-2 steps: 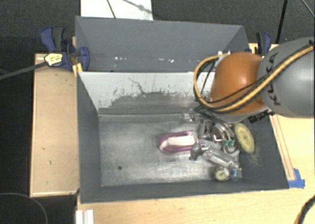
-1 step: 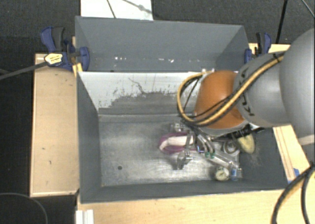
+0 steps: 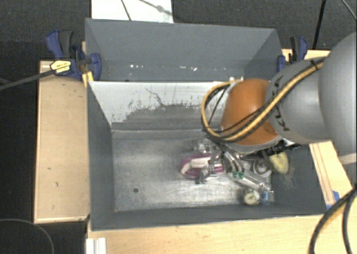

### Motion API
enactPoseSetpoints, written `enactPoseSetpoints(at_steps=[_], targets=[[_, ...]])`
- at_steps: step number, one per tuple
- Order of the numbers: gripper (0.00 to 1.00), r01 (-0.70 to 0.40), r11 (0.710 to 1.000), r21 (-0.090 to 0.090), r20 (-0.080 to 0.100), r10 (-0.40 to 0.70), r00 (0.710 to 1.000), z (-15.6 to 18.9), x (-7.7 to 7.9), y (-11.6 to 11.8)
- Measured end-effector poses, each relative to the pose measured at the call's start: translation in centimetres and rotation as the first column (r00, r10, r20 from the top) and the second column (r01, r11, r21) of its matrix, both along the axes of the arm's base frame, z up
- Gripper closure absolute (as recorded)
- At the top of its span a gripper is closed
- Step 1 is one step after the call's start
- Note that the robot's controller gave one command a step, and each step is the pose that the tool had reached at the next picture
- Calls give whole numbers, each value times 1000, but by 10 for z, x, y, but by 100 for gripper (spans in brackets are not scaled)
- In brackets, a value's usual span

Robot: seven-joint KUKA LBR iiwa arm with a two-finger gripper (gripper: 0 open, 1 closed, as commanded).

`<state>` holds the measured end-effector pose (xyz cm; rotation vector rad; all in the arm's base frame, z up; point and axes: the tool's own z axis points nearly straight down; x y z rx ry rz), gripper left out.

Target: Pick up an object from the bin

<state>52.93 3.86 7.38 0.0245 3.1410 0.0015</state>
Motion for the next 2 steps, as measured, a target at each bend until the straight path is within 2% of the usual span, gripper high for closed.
enactPoseSetpoints(at_steps=[1,2], targets=[[100,-359,933,-2,7,359,933,117,10,23],[100,-603,798,-6,9,603,798,242,26,25]])
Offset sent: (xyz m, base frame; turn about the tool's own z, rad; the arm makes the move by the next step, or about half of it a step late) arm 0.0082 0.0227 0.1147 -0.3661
